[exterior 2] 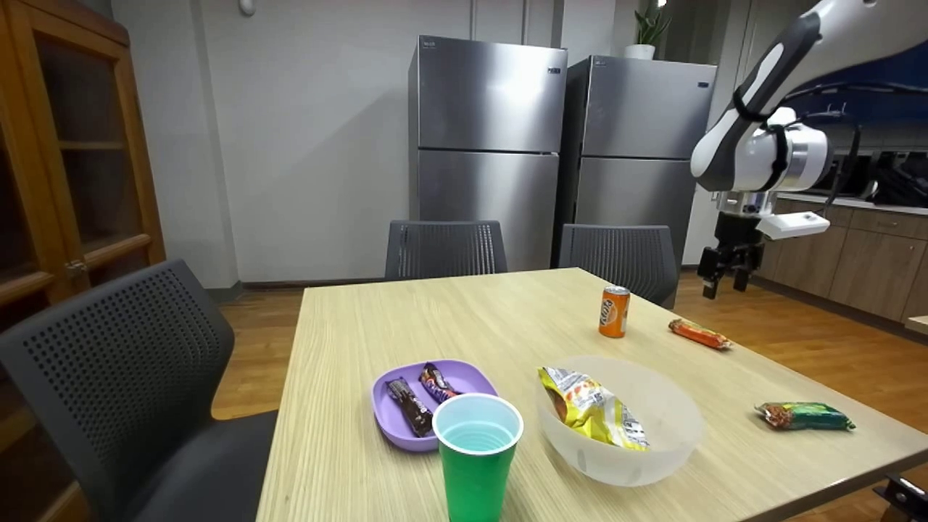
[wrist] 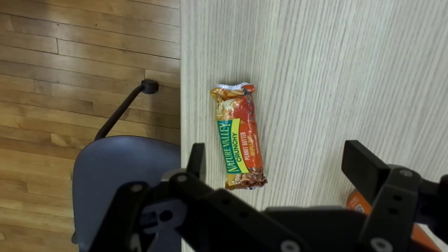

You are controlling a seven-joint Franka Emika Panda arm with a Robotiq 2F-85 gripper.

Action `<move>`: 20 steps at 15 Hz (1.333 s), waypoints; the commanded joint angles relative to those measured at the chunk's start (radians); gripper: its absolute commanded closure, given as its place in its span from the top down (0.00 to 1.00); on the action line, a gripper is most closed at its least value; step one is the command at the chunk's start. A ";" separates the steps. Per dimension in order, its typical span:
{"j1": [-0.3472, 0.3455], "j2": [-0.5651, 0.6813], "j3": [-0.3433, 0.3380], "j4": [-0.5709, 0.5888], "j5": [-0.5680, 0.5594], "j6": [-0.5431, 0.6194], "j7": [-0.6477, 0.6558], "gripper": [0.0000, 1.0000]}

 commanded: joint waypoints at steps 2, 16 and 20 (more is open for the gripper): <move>-0.041 0.037 0.042 0.045 -0.044 -0.009 0.043 1.00; -0.036 0.164 0.068 0.161 -0.051 -0.021 0.100 1.00; -0.037 0.231 0.063 0.227 -0.089 -0.038 0.157 1.00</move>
